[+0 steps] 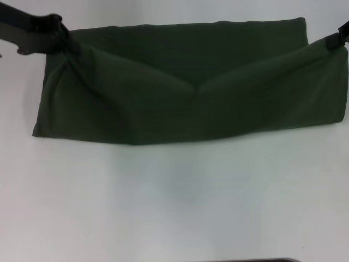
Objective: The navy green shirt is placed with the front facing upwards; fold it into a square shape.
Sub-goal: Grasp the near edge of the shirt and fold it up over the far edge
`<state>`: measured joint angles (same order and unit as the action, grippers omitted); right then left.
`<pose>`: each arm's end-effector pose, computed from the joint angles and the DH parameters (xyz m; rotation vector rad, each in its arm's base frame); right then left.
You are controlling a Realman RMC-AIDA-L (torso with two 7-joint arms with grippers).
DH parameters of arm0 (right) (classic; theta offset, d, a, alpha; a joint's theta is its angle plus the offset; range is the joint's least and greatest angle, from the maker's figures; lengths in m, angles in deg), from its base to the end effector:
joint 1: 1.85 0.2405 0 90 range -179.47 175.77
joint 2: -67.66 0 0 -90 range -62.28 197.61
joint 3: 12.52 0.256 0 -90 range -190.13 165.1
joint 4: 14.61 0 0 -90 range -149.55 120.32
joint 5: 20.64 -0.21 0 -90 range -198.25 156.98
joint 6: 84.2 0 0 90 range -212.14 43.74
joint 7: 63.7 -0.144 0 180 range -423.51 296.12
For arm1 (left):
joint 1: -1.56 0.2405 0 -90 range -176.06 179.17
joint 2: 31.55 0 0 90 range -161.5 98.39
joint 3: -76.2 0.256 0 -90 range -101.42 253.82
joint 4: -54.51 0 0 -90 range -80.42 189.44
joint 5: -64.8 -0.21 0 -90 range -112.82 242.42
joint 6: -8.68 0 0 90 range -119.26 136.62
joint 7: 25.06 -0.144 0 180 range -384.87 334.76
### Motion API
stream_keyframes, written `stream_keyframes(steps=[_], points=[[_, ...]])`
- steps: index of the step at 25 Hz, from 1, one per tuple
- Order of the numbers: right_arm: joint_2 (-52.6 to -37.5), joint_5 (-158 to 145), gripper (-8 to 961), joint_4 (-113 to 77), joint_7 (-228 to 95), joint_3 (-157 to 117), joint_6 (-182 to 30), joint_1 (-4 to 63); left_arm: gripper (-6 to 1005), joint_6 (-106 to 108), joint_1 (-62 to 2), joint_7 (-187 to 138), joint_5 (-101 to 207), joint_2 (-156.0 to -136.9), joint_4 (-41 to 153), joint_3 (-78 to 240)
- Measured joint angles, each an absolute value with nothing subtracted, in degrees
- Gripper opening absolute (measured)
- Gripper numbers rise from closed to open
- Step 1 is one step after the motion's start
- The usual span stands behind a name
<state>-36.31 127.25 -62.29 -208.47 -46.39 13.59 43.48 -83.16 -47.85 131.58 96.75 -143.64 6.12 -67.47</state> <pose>0.2560 0.3956 0.1331 -2.2580 1.6899 0.0342 -0.2157 0.4120 0.0709 -2.1923 -1.8412 -0.1104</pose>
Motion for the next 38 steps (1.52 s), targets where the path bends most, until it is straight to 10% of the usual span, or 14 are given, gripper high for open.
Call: stream_keyframes(steps=[24, 38], points=[[-38.41, 125.4, 33, -60.8, -210.0, -46.6, -7.5, 44.5, 42, -56.8, -51.8, 136.8, 96.0, -144.82, 13.0, -62.2], [-45.46, 125.9, 65, -54.4, -208.8, -57.5, -33.3, 44.4, 41, -41.2, -51.8, 136.2, 95.6, -146.71, 18.9, -59.6]])
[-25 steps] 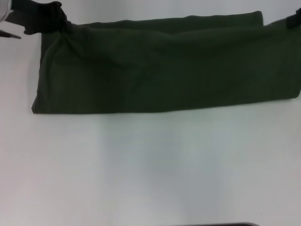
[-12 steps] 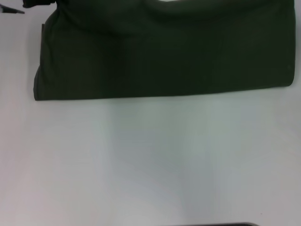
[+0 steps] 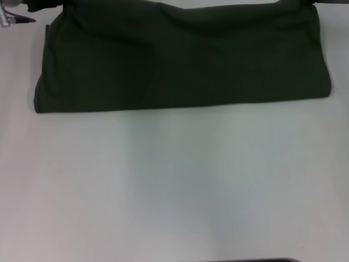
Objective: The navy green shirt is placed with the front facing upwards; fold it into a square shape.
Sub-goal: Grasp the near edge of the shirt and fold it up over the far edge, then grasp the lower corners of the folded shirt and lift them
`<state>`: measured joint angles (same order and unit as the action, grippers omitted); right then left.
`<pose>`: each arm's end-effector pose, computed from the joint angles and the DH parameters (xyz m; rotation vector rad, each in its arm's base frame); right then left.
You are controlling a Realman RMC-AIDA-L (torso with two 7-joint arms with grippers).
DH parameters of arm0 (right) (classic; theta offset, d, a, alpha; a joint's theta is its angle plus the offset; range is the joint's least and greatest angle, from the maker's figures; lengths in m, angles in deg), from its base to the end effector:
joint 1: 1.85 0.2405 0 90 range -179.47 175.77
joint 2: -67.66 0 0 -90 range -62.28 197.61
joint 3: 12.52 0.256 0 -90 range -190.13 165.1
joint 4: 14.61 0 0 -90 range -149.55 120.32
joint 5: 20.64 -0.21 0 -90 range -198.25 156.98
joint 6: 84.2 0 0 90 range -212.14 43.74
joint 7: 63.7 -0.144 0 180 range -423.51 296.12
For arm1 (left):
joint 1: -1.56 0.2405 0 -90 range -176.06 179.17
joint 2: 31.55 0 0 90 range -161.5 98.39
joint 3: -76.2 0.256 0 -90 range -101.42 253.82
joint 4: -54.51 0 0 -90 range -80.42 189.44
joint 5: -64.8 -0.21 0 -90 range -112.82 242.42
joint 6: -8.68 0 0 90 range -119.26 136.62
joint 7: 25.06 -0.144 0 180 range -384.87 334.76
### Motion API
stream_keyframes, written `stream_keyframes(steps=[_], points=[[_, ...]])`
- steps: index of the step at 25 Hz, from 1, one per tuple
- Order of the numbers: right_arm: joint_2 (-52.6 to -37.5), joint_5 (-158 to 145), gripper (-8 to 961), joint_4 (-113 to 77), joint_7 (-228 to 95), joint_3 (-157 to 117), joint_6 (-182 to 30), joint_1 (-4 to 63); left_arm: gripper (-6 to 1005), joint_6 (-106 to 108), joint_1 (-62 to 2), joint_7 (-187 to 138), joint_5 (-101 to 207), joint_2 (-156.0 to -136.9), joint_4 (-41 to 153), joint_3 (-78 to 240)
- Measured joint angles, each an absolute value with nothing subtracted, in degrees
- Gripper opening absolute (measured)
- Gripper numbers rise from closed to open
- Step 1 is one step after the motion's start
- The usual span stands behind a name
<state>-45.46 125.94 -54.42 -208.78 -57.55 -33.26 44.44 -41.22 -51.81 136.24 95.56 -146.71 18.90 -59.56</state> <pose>0.2656 0.4645 0.0643 -1.9260 1.3333 0.1739 -0.2210 0.4811 0.0324 -1.8394 -1.5707 -0.2967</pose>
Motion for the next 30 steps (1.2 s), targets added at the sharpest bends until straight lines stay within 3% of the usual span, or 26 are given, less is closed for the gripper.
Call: stream_keyframes(steps=[9, 18, 25, 30], points=[[-47.23, 126.0, 94, -54.0, -208.9, -61.5, -41.6, 45.1, 41, -38.7, -52.0, 136.0, 95.5, -147.09, 20.3, -58.4], [-46.68, 126.0, 123, -54.2, -209.1, -62.0, -40.6, 44.9, 57, -38.7, -51.3, 135.4, 96.1, -147.78, 20.3, -59.0], [-45.45, 127.6, 145, -54.2, -209.8, -61.6, -40.7, 45.3, 324, -38.8, -50.6, 135.7, 96.3, -147.82, 19.0, -59.1], [-43.36, 127.7, 340, -54.4, -212.2, -61.8, -37.7, 45.9, 492, -39.6, -50.4, 135.9, 96.8, -147.43, 18.7, -59.2]])
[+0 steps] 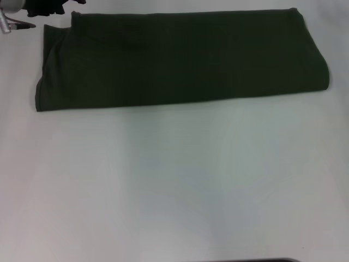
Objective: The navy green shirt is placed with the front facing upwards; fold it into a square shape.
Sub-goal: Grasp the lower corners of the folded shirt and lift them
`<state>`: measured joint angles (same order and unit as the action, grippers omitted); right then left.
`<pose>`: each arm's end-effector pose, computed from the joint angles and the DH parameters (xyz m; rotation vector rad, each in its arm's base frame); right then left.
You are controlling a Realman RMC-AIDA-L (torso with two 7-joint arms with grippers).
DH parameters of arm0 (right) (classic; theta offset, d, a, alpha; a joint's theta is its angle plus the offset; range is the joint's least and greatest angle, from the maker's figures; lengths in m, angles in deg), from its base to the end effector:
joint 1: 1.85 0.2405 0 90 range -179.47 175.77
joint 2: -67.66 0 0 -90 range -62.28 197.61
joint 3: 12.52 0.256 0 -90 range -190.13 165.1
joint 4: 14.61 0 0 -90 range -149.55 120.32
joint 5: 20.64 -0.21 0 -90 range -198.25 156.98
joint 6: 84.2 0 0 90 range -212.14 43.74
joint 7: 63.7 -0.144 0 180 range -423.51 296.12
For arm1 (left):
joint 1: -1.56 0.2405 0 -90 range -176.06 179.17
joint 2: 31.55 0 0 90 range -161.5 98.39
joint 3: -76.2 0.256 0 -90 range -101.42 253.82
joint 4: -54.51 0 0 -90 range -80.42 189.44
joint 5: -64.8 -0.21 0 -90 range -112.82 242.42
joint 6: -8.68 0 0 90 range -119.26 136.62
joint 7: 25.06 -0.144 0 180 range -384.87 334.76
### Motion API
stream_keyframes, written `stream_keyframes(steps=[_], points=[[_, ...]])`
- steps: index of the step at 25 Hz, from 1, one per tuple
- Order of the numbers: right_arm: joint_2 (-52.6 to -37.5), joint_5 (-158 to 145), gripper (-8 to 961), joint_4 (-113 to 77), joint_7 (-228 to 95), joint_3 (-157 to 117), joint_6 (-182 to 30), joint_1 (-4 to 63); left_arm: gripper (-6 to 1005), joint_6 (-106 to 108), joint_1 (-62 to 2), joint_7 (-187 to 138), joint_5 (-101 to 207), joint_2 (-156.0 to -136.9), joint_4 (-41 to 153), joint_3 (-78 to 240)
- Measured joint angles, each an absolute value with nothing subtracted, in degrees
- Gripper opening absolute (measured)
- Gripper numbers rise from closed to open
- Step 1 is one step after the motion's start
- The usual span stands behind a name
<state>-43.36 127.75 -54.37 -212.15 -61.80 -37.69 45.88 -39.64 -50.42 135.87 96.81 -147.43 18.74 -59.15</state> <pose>0.2570 0.4816 0.0830 -1.8761 1.2340 0.1417 -0.2282 0.4772 0.0282 -1.8184 -1.5808 -0.3175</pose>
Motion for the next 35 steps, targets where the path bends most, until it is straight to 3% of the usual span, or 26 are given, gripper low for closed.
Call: stream_keyframes(steps=[1, 3, 14, 17, 21, 24, 33, 35], points=[[-42.97, 127.7, 379, -54.4, -212.3, -61.8, -36.6, 46.2, 501, -40.5, -50.4, 135.9, 96.9, -147.2, 18.7, -59.2], [-42.39, 127.7, 626, -54.4, -212.3, -61.9, -34.6, 46.7, 518, -41.4, -50.4, 135.9, 96.9, -146.95, 18.6, -59.2], [-42.4, 126.9, 827, -59.1, -211.6, -61.4, -24.6, 45.4, 588, -53.5, -47.0, 135.6, 99.9, -145.75, 10.9, -59.2], [-43.55, 125.2, 866, -62.6, -209.4, -61.4, -20.0, 43.2, 589, -58.8, -44.7, 135.4, 100.7, -146.05, 6.6, -59.2], [-47.19, 119.9, 904, -70.6, -204.7, -61.3, -17.5, 36.1, 587, -61.7, -38.5, 135.0, 103.8, -148.74, -2.4, -59.3], [-48.6, 113.9, 899, -74.9, -203.7, -61.1, -15.7, 30.7, 586, -62.3, -34.1, 133.5, 108.8, -149.87, -6.7, -59.2], [-47.11, 104.4, 900, -70.1, -201.0, -55.6, -8.5, 29.8, 581, -69.7, -32.1, 132.7, 111.7, -145.39, -0.5, -61.9], [-46.08, 104.5, 900, -69.0, -201.8, -55.3, -7.9, 30.5, 580, -71.0, -32.1, 132.7, 111.5, -144.38, 1.0, -62.2]])
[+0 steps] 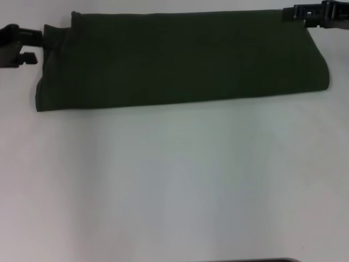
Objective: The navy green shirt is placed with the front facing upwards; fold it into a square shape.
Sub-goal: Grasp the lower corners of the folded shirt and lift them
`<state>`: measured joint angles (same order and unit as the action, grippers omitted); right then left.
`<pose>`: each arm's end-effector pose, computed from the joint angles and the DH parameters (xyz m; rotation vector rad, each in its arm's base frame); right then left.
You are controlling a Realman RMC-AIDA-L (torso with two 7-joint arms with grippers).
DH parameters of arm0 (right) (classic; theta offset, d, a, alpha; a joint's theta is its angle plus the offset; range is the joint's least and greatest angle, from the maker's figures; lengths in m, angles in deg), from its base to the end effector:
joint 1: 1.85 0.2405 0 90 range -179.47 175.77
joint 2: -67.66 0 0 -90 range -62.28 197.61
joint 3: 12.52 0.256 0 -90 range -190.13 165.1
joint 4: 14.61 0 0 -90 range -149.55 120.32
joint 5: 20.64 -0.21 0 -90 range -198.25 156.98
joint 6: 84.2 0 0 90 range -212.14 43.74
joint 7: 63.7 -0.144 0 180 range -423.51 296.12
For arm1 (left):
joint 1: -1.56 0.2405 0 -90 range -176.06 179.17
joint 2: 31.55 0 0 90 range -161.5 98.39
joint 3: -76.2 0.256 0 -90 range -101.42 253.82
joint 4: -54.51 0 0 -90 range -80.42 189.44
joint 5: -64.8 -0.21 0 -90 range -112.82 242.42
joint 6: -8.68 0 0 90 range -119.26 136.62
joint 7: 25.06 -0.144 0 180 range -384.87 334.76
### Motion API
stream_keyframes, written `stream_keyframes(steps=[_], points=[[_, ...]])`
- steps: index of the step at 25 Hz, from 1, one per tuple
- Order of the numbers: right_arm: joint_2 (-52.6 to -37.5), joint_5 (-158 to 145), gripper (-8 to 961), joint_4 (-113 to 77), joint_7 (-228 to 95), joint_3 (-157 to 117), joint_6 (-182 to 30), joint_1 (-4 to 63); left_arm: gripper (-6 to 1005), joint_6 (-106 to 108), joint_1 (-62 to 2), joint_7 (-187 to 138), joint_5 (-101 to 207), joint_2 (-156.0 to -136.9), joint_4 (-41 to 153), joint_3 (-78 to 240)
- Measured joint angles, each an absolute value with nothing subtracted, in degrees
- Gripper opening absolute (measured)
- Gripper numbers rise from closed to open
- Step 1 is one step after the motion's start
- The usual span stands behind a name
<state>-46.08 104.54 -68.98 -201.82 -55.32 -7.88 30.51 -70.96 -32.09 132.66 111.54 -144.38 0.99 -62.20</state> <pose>0.2699 0.3922 0.0844 -2.1469 1.4939 0.4915 -0.2824 0.3859 0.0843 -1.9118 -1.8862 -0.4157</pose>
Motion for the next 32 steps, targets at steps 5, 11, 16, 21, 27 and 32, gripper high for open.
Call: stream_keyframes(steps=[5, 11, 16, 21, 27, 32], points=[[-42.25, 104.6, 899, -64.2, -204.4, -55.2, -3.5, 33.2, 580, -74.9, -31.8, 133.0, 111.4, -143.07, 2.6, -63.2], [-39.81, 104.6, 899, -62.3, -206.4, -55.2, 0.4, 33.8, 580, -75.2, -31.3, 133.8, 111.2, -141.68, 7.7, -64.8], [-39.16, 105.8, 900, -62.0, -207.2, -55.1, 1.6, 33.5, 580, -70.9, -31.7, 133.7, 109.2, -141.42, 12.2, -64.4], [-39.12, 106.6, 900, -61.2, -207.3, -55.0, 2.1, 33.4, 580, -66.9, -32.2, 133.8, 106.6, -142.22, 13.6, -64.4], [-39.12, 106.6, 899, -60.9, -207.3, -55.0, 2.2, 33.2, 581, -63.5, -33.1, 133.8, 105.8, -142.22, 16.6, -64.5], [-39.13, 106.6, 899, -60.8, -207.1, -55.0, 2.0, 32.9, 581, -60.7, -33.7, 133.0, 105.8, -142.25, 19.0, -64.4]])
